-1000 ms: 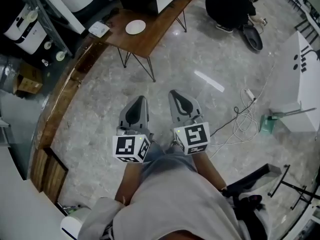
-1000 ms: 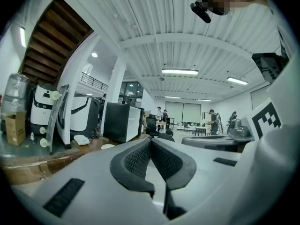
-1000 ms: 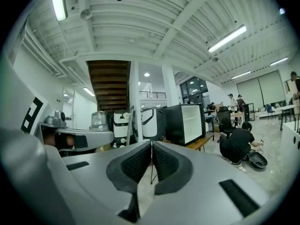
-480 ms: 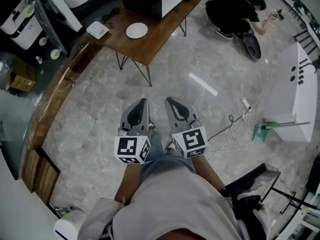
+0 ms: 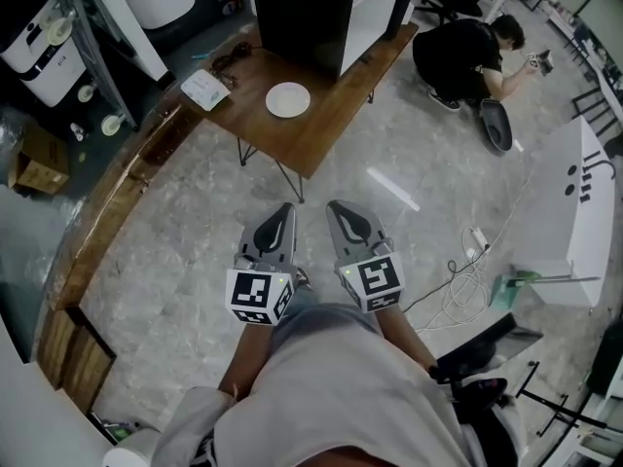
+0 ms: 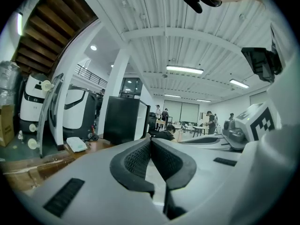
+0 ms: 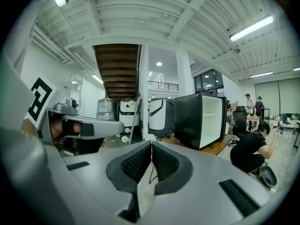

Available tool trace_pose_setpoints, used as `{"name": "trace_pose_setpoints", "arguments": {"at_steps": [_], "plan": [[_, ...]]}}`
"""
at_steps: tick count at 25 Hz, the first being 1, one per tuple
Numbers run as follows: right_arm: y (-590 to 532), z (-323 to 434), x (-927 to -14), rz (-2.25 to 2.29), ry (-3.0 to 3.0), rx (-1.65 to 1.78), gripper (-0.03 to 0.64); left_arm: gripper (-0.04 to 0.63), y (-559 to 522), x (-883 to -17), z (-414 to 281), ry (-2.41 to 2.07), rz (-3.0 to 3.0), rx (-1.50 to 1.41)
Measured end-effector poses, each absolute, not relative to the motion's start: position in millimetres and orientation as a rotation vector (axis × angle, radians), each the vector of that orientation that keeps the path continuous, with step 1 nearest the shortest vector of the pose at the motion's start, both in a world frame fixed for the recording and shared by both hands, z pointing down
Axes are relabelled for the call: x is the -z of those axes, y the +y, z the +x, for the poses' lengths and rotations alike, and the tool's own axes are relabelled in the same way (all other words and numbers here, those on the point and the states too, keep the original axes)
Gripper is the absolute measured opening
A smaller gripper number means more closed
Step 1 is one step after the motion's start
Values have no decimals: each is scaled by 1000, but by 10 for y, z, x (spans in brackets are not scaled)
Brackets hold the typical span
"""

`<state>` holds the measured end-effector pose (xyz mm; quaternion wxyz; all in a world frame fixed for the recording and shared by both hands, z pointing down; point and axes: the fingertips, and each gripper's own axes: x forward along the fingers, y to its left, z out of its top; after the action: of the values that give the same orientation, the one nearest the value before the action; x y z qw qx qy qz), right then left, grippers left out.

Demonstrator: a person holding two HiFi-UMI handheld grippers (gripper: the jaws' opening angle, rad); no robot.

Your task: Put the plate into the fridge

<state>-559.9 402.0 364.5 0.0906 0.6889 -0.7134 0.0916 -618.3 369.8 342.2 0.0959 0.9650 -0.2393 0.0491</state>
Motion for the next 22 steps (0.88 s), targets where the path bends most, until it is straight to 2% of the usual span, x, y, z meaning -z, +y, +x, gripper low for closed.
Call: {"name": "trace_pose_setpoints", "arguments": {"at_steps": [11,22], "plan": [[2630,-5353,-3685,2071,-2083,-286,18,18,2238,-3462,-5878,-607,2886,-157],[1428,-4395,-3964,2061,-2083,-348,18,18,983,-3780,-5010,-617,2839,-206]]}}
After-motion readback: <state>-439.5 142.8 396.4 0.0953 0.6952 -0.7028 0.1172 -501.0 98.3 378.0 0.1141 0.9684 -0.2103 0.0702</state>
